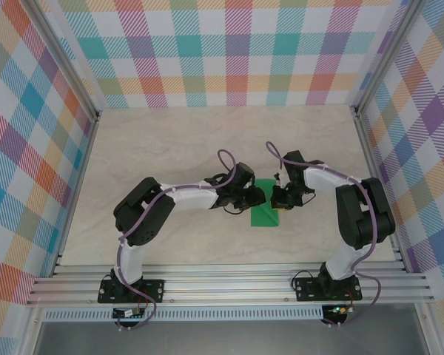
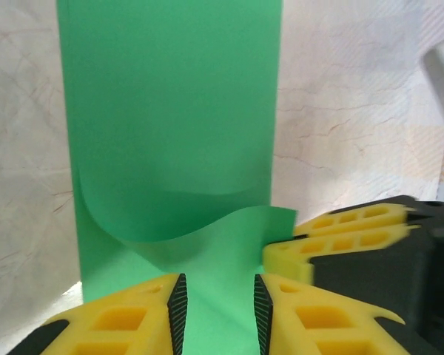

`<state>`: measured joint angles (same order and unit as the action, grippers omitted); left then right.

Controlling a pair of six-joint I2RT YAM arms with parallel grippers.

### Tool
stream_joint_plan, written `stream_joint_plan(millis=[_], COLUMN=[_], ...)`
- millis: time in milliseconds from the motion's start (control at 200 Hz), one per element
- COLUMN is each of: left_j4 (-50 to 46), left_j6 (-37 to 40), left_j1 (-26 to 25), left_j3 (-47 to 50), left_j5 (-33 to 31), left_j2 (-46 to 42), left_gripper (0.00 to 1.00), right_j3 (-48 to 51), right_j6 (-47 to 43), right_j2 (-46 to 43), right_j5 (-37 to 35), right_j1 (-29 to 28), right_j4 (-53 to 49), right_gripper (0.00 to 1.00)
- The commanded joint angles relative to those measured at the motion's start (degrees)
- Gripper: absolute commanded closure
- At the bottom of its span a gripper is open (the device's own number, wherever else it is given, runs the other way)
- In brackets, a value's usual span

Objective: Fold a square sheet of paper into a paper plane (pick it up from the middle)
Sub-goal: Fold the triangle a second time at the center of the table.

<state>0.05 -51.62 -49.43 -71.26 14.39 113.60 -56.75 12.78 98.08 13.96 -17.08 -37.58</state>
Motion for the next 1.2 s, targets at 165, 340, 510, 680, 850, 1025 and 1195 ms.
stream_joint_plan(millis=[165, 340, 510, 680, 850, 1025, 1195], left_j4=[1.2, 0.8, 0.0, -0.7, -1.4, -1.3, -1.4], left_j6=[-0.3, -0.5, -0.6, -0.8, -0.7, -0.5, -0.8], left_j1=[-0.8, -0.8, -0.8, -0.8, -0.8, -0.8, -0.8], left_j3=[-0.4, -1.1, -1.4, -1.3, -1.7, -1.9, -2.7], left_j5=[-0.3, -0.4, -1.0, -1.8, -2.0, -1.6, -0.9], left_j2=[-1.4, -0.8, -0.8, -1.1, -1.0, -0.8, 0.1], left_gripper=[0.7, 0.71, 0.73, 0.74, 0.75, 0.77, 0.78], right_j3=[-1.0, -0.6, -0.1, -0.1, -0.1, -0.5, -0.7], right_j6=[-0.7, -0.4, 0.1, 0.3, 0.4, 0.9, 1.2], right_j2=[0.7, 0.6, 0.8, 0.9, 1.2, 1.9, 2.4], right_j5=[0.5, 0.6, 2.1, 2.1, 1.2, 0.2, 0.5], right_j1=[-0.1, -0.2, -0.1, -0.2, -0.2, -0.1, -0.2], right_j4=[-0.8, -0.9, -0.2, -0.4, -0.9, -0.9, -0.8], right_gripper=[0.88, 0.87, 0.87, 0.87, 0.87, 0.87, 0.86])
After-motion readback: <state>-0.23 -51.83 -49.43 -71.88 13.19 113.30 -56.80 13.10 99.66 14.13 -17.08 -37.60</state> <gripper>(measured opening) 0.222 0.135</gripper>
